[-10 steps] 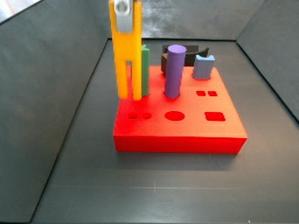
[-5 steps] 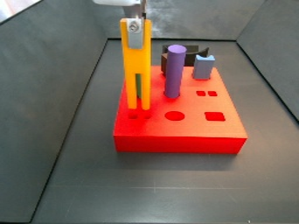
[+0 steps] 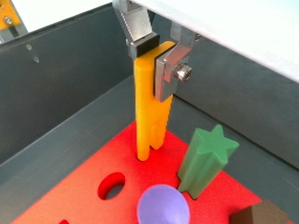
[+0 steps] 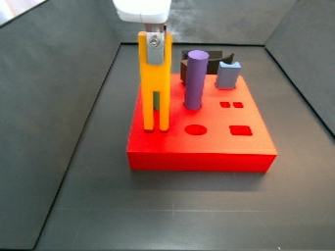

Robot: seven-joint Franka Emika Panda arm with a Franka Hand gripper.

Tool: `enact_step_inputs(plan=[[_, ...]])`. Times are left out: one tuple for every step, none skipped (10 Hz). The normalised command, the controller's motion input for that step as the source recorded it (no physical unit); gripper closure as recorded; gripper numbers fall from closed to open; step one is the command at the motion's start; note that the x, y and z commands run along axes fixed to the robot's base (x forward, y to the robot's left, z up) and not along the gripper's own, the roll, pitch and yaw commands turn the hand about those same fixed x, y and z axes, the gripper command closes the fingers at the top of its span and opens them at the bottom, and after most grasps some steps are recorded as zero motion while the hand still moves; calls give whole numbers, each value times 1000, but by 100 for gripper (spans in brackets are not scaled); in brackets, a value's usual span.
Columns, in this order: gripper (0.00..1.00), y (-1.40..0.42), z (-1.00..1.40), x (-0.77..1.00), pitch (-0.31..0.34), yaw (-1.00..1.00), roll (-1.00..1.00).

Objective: Pick up the square-circle object. Move up. Move to above the board. Insert the square-circle object.
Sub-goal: Insert the square-circle object.

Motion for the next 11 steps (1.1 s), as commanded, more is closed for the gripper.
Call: enact_step_inputs(plan=[[100, -60, 0, -23, 50, -123, 20], [100, -23, 0, -194, 70, -151, 23], [100, -43, 0, -69, 70, -57, 56], [100, 0, -23, 60, 71, 0, 29], [100, 0, -23, 137, 57, 0, 17], [100, 31, -46, 140, 46, 0, 10], [100, 57, -80, 109, 34, 0, 6], [100, 0, -100, 229, 0, 0, 21], [100, 54, -146, 263, 0, -40, 19], [100, 0, -126, 243, 0, -66, 27], [100, -29, -194, 209, 0, -103, 60]])
